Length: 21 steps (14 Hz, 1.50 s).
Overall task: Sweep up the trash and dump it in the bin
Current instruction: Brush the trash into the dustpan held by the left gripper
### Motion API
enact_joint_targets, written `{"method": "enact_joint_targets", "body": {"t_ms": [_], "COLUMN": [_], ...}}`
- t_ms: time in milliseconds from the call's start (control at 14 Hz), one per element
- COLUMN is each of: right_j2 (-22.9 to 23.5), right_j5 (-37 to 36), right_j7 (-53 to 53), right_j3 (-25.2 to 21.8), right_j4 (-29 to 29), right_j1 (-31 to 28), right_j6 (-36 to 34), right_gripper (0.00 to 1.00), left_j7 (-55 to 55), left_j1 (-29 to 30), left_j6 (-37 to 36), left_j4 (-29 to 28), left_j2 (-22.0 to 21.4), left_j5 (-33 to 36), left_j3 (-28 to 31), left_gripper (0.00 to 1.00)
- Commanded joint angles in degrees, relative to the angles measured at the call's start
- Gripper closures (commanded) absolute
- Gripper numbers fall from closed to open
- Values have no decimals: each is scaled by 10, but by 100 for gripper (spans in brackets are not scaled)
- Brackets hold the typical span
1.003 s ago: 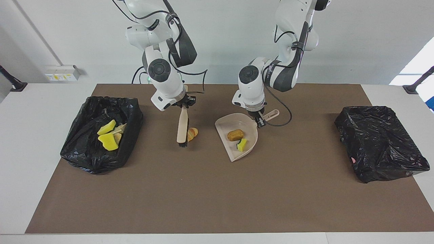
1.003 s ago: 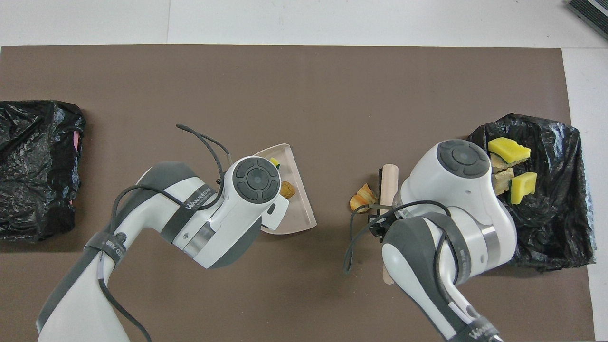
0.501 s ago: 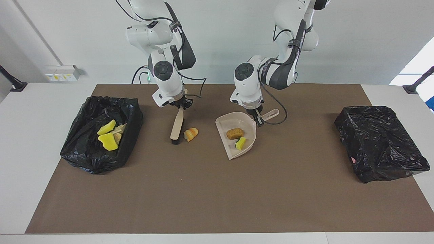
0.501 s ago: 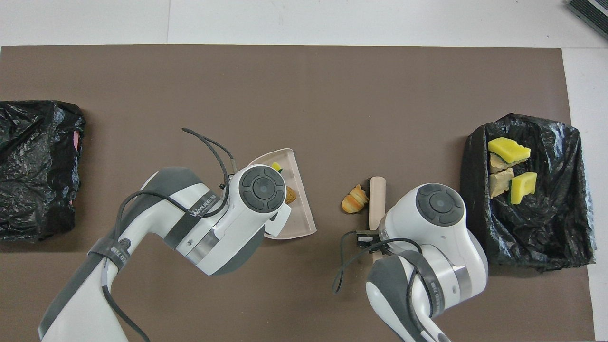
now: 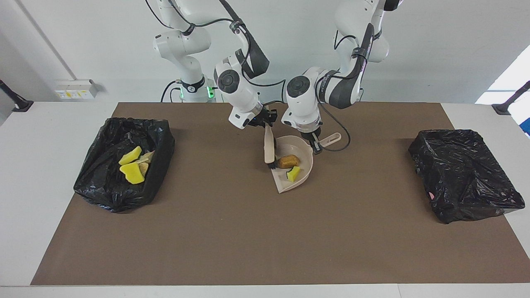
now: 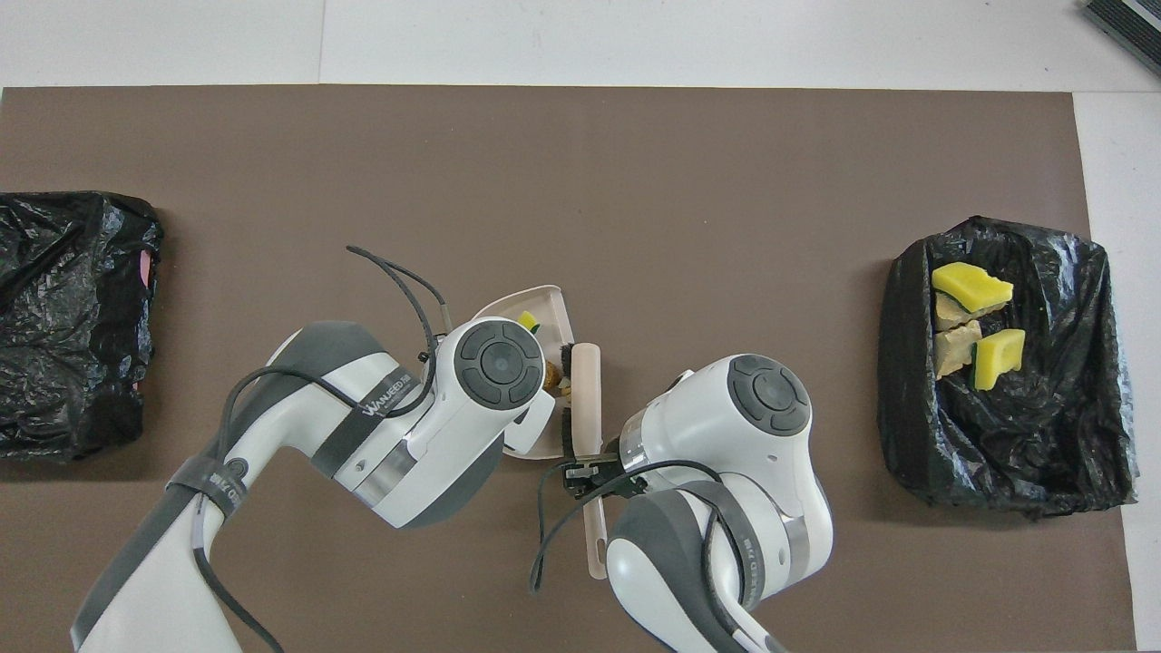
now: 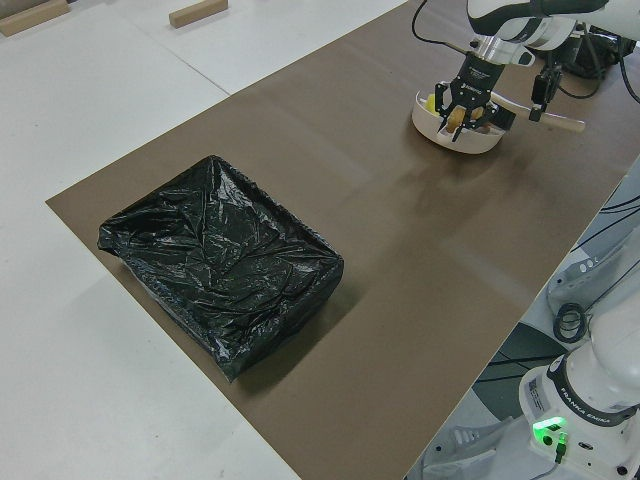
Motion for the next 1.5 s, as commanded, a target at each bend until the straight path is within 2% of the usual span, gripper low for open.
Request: {"method": "enact_joint_targets", "body": {"t_ms": [0, 215, 358, 645, 859, 1074, 1289, 1432], "right_j2": [-5, -25, -31, -39, -44, -50, -59, -67], "right_j5": [27, 90, 110, 96, -8, -70, -181, -194], "right_j7": [-44, -56, -55, -50, -16, 9, 105, 150], "right_j3": [-3, -5, -5, -8, -7, -6, -5, 1], "right_j4": [7, 28, 32, 34, 30, 29, 34, 34], "right_j1": [-27, -58, -73, -74, -66, -63, -1, 19], "right_j6": [-41, -89, -95, -127, -135, -151, -153, -152], "right_gripper": [100, 100, 100, 100, 100, 100, 100, 100], "left_j7": [10, 12, 27, 47, 77, 123, 163, 188], "left_j1": [-3, -1, -1, 5, 18, 28, 47, 66], "left_j6": [26, 35, 41, 46, 49, 50, 34, 32], "left_j4": [-25, -25, -32, -38, -35, -31, -31, -31], "left_j2": [-16, -14, -16, -17, -17, -25, -46, -68], "left_j5": [7, 7, 7, 7, 8, 8, 7, 6], "left_j3": [5, 5, 5, 5, 5, 6, 7, 5], "left_gripper": [100, 100, 100, 100, 100, 100, 100, 100]}}
